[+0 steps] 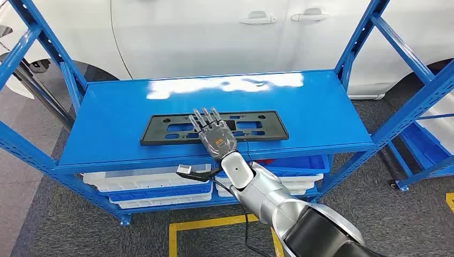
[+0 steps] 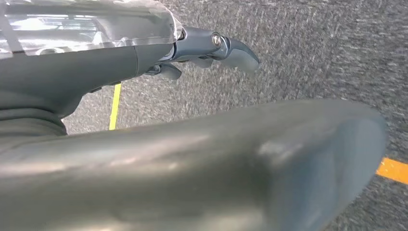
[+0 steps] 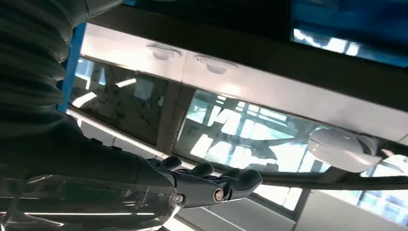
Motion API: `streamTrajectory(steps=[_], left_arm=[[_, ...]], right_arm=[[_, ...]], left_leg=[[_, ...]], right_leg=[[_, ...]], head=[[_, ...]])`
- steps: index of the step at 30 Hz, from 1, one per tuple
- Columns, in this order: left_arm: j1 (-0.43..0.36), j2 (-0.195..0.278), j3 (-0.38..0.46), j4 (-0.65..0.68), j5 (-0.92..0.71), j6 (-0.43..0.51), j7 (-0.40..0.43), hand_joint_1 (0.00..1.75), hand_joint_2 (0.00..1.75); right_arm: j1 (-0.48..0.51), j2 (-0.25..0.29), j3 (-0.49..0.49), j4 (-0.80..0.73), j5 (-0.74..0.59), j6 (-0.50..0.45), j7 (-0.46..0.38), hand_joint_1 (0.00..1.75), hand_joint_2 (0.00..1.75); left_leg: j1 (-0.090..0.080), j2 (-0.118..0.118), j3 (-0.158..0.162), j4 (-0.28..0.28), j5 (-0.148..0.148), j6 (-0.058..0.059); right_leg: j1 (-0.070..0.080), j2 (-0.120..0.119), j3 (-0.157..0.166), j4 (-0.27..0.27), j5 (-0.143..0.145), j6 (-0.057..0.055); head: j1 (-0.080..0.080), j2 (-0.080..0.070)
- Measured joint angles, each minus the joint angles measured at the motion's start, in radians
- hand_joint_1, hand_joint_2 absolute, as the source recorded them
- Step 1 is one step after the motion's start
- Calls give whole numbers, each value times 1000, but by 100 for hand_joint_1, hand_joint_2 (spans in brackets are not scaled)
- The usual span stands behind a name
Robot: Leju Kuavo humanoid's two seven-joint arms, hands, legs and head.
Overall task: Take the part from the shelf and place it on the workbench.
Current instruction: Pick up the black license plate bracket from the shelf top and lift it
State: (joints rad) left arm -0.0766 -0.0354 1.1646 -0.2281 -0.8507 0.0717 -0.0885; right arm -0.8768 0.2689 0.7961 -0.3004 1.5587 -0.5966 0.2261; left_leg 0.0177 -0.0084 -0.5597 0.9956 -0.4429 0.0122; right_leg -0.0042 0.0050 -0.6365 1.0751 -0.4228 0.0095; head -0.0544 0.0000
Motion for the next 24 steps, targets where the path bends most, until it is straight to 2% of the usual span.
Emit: streamTrajectory(steps=[3,5,7,8,9,11,12,13,14,16,17,18,20,22,24], left_arm=[[-2,-3,4,0,1,0,-3,0,0],[-3,-4,6,0,2,0,-5,0,0],[-2,-5,6,0,2,-2,-7,0,0],[-2,-5,6,0,2,-3,-7,0,0],[-2,-6,6,0,2,-3,-7,0,0],[-1,-7,6,0,2,-3,-8,0,0],[1,-7,7,0,2,-3,-8,0,0],[2,-7,7,0,2,-3,-7,0,0],[3,-7,7,0,2,-3,-7,0,0],[3,-6,7,0,1,-4,-7,0,0],[1,-6,7,0,0,-6,-7,0,0],[0,-6,7,0,-2,-7,-7,0,0],[1,-6,7,0,-7,-9,-6,0,0],[2,-8,7,0,-8,-9,-4,0,0],[1,-10,7,0,-8,-10,-3,0,0]], right_arm=[[-2,5,18,0,0,23,-5,0,175],[-3,9,32,0,0,45,-9,0,175],[-4,14,41,0,0,56,-10,0,175],[-5,17,44,0,0,59,-11,0,175],[-6,20,48,0,0,60,-11,0,175],[-4,24,55,1,0,61,-12,0,175],[-2,24,58,2,0,62,-13,0,175],[0,24,60,3,0,64,-15,0,175],[0,24,61,4,-1,67,-17,0,175],[0,26,62,5,-1,80,-25,0,175],[-1,27,62,5,-2,87,-30,0,175],[-3,28,62,5,-2,93,-36,0,175],[-5,31,62,6,-2,102,-48,0,175],[-6,37,62,6,-2,115,-61,0,175],[-9,47,62,6,-6,144,-74,0,175]], left_leg=[[-3,0,3,1,-8,-10],[-3,0,5,-1,-12,-23],[0,1,3,14,-26,-34],[0,2,-10,47,-44,-38],[2,2,-35,101,-71,-42],[3,3,-110,241,-125,-49],[3,3,-138,286,-133,-50],[3,3,-150,294,-119,-51],[3,3,-140,259,-87,-49],[3,3,-80,119,-6,-42],[0,3,-53,59,17,-36],[-2,3,-37,21,26,-31],[-7,2,-33,9,19,-20],[-3,2,-30,5,20,-10],[2,3,-25,-1,20,-1]], right_leg=[[7,0,28,-63,6,-9],[10,2,31,-71,0,-19],[6,3,40,-80,0,-30],[3,2,45,-84,0,-35],[2,2,51,-87,-1,-39],[4,0,57,-87,-7,-44],[5,0,60,-86,-10,-45],[6,1,63,-85,-14,-45],[7,1,68,-83,-19,-44],[9,2,79,-79,-30,-40],[11,3,81,-77,-35,-36],[12,3,82,-75,-38,-32],[13,4,80,-75,-40,-22],[12,3,76,-65,-50,-11],[10,2,39,12,-92,0]], head=[[0,0],[0,0],[0,0],[0,0],[0,0],[0,0],[0,0],[0,0],[0,0],[0,0],[0,0],[0,0],[0,0],[0,0],[0,0]])
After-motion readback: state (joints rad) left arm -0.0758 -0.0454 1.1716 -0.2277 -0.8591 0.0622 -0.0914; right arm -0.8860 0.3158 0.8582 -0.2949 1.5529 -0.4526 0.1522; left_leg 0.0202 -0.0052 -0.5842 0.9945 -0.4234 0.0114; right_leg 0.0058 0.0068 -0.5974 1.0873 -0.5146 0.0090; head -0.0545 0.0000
